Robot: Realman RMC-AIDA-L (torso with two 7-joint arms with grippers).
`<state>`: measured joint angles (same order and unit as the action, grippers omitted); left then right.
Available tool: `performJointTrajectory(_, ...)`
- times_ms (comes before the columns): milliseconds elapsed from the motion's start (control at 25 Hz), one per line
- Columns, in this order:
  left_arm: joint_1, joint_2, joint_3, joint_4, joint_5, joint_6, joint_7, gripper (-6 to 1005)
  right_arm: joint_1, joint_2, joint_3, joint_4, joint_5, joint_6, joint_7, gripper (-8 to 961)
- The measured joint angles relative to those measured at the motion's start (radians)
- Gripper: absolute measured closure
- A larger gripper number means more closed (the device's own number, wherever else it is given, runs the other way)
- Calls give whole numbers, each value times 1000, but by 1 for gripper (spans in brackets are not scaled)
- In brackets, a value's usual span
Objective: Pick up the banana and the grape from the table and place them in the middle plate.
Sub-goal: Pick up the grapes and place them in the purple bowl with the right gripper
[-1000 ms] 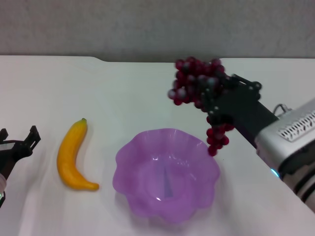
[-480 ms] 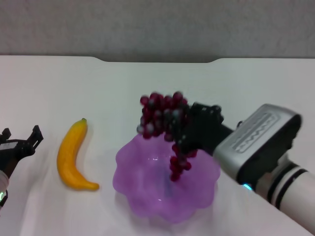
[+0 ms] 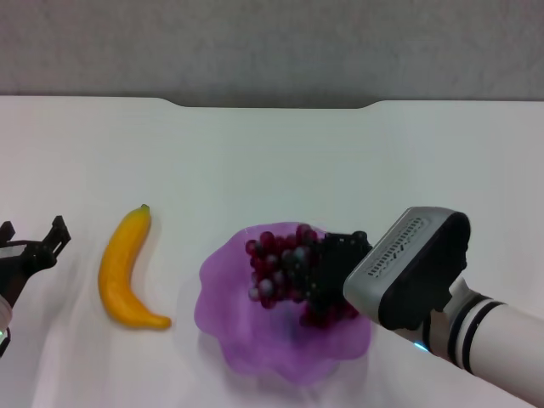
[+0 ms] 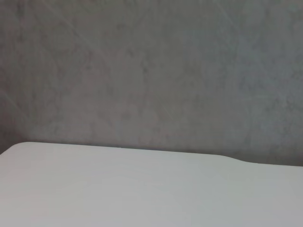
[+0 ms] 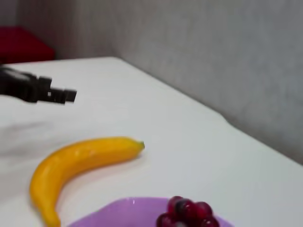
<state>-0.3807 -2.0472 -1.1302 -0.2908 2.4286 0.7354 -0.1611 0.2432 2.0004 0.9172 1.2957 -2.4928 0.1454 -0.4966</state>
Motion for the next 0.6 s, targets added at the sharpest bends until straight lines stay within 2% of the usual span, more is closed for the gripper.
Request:
performJointTrajectory(320, 0, 1, -2, 1, -2, -1, -2, 164, 13, 1, -5, -31, -2, 12, -15, 669)
performJointTrajectory(440, 0, 1, -2, 1, -2, -1, -2, 164, 14, 1, -10, -43, -2, -9, -15, 544)
performJointTrajectory(600, 0, 1, -2, 2, -2, -1, -2, 164, 13, 2, -12, -51, -2, -60, -12, 456)
